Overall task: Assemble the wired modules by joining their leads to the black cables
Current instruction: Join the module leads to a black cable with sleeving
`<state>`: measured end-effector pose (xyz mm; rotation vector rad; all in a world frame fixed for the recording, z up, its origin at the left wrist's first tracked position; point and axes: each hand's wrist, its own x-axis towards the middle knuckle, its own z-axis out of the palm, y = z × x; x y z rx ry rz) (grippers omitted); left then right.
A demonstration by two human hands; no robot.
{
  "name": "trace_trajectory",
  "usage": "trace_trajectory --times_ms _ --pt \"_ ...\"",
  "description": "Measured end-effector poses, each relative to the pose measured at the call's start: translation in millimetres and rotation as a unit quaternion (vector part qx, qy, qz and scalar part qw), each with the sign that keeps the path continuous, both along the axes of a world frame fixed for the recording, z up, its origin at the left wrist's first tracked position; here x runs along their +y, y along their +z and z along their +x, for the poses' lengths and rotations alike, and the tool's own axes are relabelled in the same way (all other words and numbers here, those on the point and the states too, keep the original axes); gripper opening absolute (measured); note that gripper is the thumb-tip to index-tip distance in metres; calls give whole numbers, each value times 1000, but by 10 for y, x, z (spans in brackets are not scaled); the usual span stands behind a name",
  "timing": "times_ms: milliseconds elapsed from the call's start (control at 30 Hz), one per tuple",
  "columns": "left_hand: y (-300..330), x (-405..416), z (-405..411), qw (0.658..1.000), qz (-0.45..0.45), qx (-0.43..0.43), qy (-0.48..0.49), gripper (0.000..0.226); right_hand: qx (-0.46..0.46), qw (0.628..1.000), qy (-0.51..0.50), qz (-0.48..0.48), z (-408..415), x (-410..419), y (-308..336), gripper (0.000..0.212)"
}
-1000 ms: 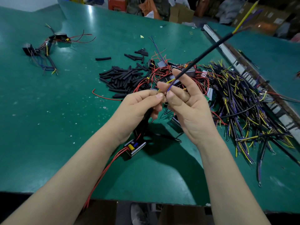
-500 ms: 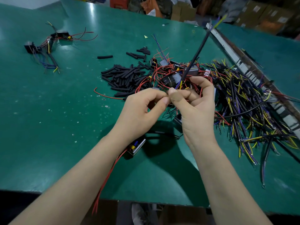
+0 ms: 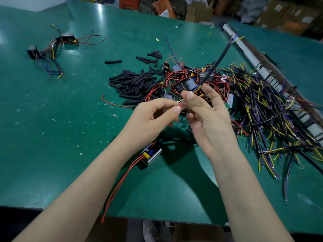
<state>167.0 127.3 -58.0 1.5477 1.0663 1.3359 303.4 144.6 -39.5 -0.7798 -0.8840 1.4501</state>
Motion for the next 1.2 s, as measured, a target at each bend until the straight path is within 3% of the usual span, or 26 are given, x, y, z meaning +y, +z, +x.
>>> trace_trajectory --times_ms 300,633,833,1000,1200 --pt "36 -33 9 1000 -16 -12 -15 12 49 998 12 -24 -33 -26 8 50" --pt "74 -61 9 991 -35 -117 -61 15 55 998 17 8 -61 -69 32 47" --pt "50 -43 6 999 -1 -50 -6 7 37 998 0 49 -71 -80 18 36" --pt "-17 -20 8 997 33 29 68 11 -31 994 -48 92 -96 -70 -11 40" --pt "-34 5 10 997 22 9 79 8 -43 996 -18 78 -49 -48 -14 32"
